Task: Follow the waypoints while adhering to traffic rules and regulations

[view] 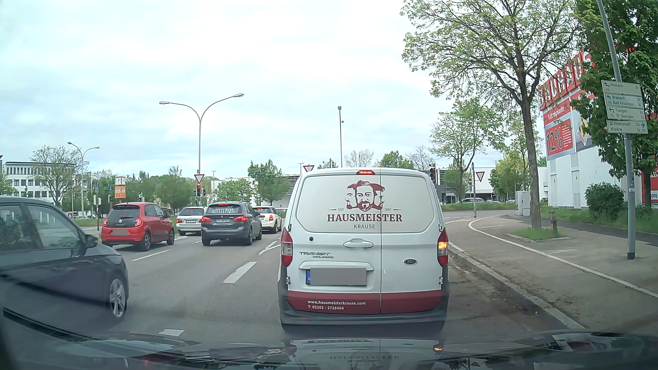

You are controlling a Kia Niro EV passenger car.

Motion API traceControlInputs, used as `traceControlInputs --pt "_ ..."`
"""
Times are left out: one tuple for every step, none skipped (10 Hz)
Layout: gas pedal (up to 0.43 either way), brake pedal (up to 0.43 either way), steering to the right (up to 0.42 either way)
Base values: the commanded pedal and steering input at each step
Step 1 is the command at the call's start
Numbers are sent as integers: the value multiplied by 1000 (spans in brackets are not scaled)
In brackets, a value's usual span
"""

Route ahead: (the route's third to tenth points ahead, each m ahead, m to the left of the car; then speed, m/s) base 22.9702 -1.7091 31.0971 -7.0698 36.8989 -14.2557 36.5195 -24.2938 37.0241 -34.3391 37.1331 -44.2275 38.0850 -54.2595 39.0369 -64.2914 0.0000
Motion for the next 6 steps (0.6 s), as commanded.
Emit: traceControlInputs --pt "0 207 -61" --pt "0 207 -61" --pt "0 207 -61" --pt "0 207 -61" --pt "0 207 -61" --pt "0 207 -61"
